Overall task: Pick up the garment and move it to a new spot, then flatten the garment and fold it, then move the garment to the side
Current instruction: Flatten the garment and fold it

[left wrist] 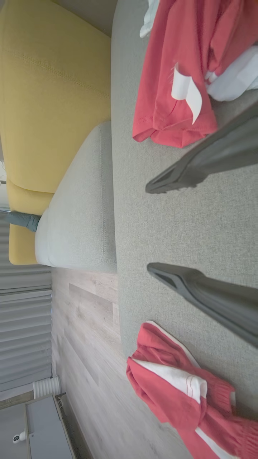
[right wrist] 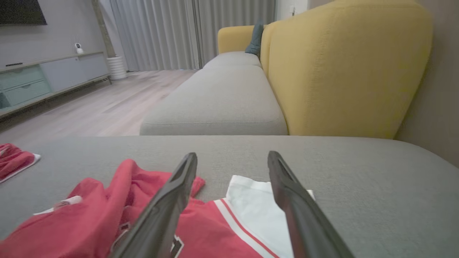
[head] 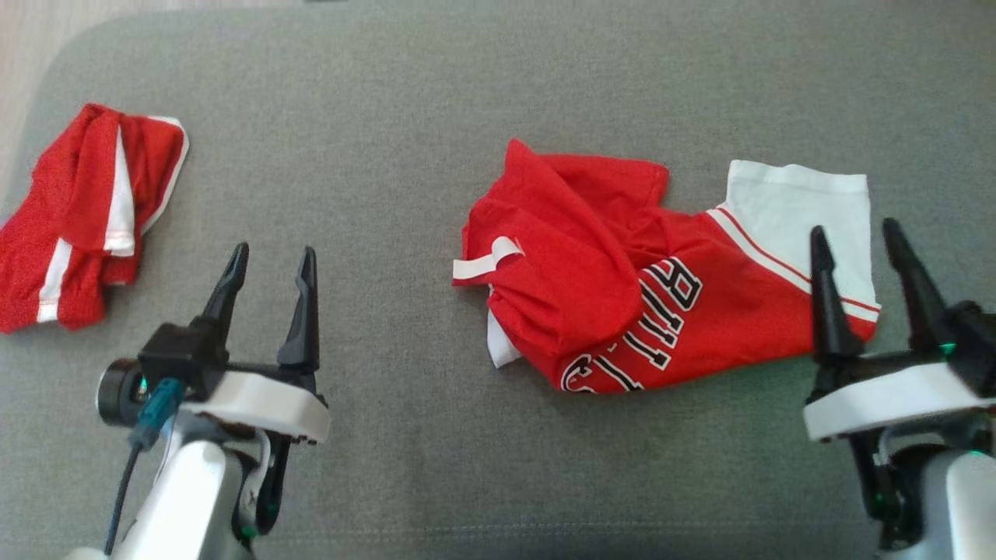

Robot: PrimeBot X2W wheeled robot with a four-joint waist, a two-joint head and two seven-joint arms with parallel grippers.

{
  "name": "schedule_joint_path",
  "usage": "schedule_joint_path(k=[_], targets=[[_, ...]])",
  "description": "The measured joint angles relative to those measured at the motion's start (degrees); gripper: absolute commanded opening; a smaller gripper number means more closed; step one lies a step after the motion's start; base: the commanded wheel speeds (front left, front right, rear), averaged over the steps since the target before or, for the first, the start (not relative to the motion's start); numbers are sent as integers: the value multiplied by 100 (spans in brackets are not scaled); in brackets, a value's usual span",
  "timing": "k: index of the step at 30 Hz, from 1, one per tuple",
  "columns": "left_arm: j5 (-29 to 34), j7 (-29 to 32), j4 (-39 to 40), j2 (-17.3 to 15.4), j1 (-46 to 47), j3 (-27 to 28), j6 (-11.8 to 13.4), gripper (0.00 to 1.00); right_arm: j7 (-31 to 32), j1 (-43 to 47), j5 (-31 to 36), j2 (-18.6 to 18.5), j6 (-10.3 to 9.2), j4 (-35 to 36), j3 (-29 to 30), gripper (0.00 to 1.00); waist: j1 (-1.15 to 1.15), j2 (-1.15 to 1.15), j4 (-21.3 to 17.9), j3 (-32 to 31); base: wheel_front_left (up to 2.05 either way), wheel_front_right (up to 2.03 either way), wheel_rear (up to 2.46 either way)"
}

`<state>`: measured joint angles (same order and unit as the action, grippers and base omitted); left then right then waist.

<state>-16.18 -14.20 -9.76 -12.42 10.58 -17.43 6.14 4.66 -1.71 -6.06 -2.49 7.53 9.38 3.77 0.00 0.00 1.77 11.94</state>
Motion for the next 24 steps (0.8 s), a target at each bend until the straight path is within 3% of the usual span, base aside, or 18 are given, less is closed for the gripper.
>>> schedule_joint_path(k=[20,24], targets=[[0,151,199,-96,-119,-71,76,100,147,245,-163,-1,0,112,-237,100,0,0,-25,-138,0,0,0],[85,276,234,-137,-111,-289,19,100,149,245,-178,-1,1,112,-232,100,0,0,-16,-96,0,0,0]])
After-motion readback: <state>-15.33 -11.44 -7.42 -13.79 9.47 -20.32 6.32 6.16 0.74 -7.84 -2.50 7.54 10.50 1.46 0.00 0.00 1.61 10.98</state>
